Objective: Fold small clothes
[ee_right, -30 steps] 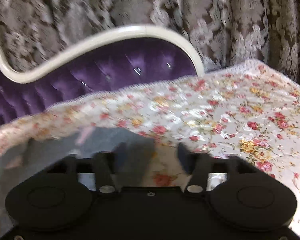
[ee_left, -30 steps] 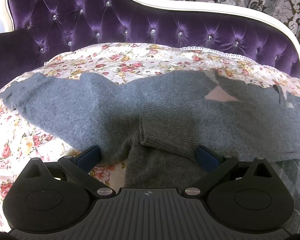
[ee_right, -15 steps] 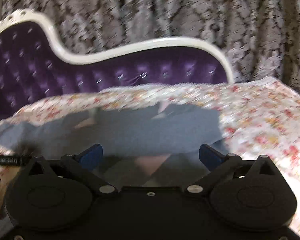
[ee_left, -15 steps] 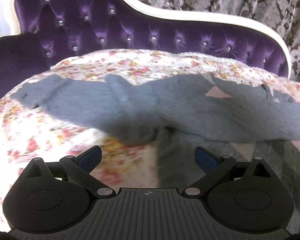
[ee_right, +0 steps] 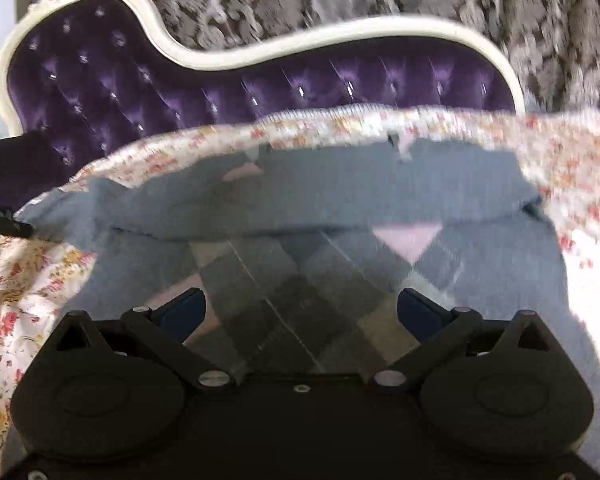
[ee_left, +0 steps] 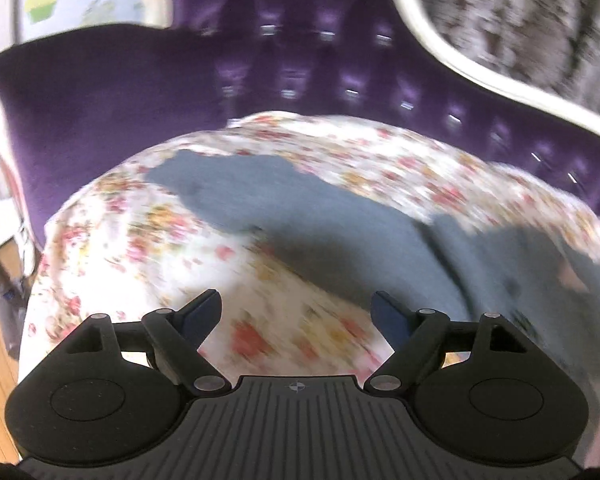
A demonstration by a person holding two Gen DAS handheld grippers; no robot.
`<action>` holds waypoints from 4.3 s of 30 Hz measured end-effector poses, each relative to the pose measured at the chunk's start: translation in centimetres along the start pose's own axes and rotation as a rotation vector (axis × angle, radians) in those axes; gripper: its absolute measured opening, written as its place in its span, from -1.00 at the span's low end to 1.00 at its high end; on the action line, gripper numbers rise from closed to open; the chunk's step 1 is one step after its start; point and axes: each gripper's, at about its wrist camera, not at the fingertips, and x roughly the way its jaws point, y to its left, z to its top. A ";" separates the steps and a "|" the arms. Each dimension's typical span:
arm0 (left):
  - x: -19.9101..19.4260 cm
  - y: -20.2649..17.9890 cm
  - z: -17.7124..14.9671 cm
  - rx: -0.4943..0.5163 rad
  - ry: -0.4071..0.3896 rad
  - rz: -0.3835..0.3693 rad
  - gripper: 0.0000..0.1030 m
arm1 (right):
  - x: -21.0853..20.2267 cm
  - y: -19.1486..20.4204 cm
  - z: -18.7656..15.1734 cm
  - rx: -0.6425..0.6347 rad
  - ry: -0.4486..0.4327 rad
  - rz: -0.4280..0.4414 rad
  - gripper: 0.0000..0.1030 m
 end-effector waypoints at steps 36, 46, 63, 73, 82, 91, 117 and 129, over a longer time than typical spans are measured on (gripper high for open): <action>5.6 8.6 8.1 -0.259 -0.171 0.120 -0.89 | 0.8 2.6 -1.4 -0.131 0.003 -0.105 1.00; -3.7 3.8 12.1 -0.084 -0.349 0.040 -0.89 | 0.9 2.6 -1.4 -0.123 0.004 -0.098 1.00; -13.5 -15.8 13.4 0.189 -0.507 -0.361 -0.88 | 0.5 2.1 -1.3 -0.086 -0.005 -0.065 1.00; -8.3 -29.2 4.6 0.308 -0.278 -0.597 -0.83 | 0.4 1.7 -1.2 -0.063 -0.011 -0.046 1.00; -6.6 -32.0 0.0 0.395 -0.197 -0.615 -0.31 | 0.4 1.7 -1.2 -0.056 -0.012 -0.041 1.00; -5.8 -25.6 -2.4 0.346 -0.192 -0.462 -0.17 | 0.4 1.4 -1.0 -0.036 -0.013 -0.026 1.00; -2.8 -14.0 -10.8 0.209 -0.037 -0.226 0.11 | -1.0 -1.7 2.3 0.060 -0.029 0.173 0.10; -2.5 -14.2 -11.0 0.219 -0.037 -0.239 0.25 | 6.8 -11.0 10.7 0.126 -0.050 0.011 0.32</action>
